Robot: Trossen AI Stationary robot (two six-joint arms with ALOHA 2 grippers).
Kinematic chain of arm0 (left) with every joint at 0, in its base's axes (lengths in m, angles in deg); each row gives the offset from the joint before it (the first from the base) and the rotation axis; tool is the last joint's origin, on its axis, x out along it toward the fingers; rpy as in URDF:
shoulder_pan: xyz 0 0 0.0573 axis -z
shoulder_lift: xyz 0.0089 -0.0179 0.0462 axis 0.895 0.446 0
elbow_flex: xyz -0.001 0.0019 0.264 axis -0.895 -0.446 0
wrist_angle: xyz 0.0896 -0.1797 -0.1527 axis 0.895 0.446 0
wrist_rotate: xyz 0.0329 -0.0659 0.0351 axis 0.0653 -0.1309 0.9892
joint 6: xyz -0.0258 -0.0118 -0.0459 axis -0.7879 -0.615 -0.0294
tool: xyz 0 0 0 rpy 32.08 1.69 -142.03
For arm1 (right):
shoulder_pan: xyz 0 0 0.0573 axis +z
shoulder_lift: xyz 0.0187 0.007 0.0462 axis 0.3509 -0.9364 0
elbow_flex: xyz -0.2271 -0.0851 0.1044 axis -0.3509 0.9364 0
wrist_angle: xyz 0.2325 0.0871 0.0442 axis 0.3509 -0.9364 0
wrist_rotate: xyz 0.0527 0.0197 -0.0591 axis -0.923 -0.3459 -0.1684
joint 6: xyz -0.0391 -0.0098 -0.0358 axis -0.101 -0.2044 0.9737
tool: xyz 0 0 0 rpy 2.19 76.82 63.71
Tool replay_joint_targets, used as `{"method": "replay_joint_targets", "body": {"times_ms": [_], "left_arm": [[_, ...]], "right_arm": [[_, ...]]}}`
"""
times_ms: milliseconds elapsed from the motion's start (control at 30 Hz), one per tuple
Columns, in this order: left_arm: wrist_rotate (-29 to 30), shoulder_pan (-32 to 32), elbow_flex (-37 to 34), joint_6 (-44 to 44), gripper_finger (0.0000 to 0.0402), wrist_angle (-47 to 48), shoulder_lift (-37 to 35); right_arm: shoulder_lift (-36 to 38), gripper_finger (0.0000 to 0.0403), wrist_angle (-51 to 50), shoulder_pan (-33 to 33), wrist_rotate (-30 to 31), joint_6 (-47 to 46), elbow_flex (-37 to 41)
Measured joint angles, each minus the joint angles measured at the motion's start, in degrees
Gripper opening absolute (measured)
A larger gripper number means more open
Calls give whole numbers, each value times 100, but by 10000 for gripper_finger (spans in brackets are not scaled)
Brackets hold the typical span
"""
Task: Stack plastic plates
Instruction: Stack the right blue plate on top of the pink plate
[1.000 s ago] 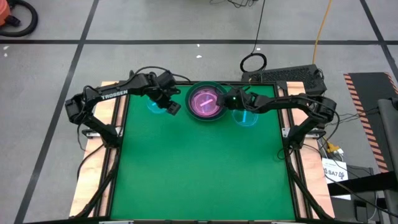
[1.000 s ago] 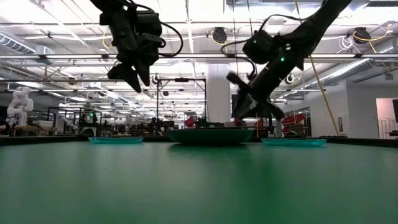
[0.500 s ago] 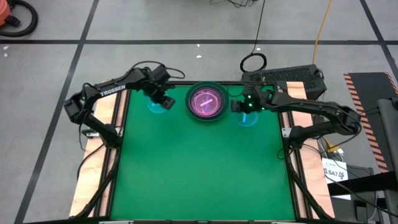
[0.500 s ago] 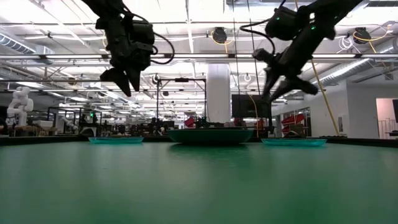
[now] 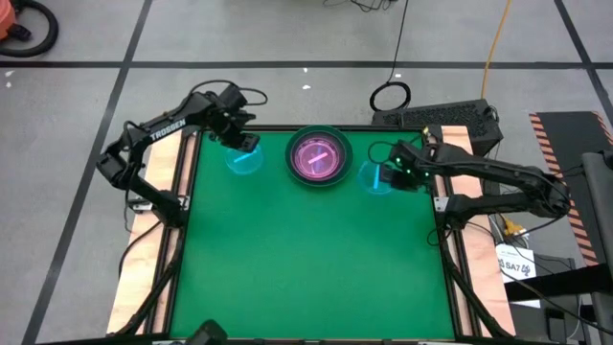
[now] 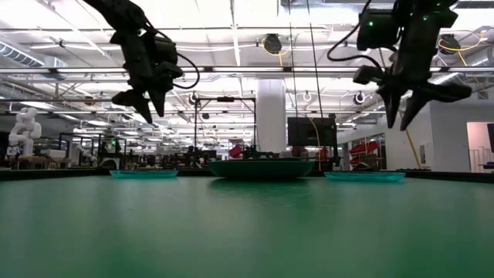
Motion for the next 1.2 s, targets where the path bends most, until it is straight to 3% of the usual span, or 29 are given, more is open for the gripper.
{"method": "replay_joint_targets", "body": {"times_ms": [167, 333, 500, 667, 900, 1200], "left_arm": [[26, -12, 0, -6, 179, -16, 121], [46, 53, 0, -11, 179, -49, 240], [338, 164, 0, -20, 179, -64, 261], [625, 235, 0, -200, 179, -58, 260], [702, 233, 0, -437, 179, 67, 260], [878, 310, 0, -37, 180, -211, 260]], "right_arm": [[0, 103, 285, 4, 46, 140, 309], [-6, 155, 1019, -112, 56, 68, 761], [-31, 207, 1112, -221, 212, 107, 1076], [-31, 234, 1336, -363, 488, 117, 1363], [-31, 231, 1801, -424, 493, 190, 1599], [-31, 183, 2448, -539, 497, 74, 2091]]}}
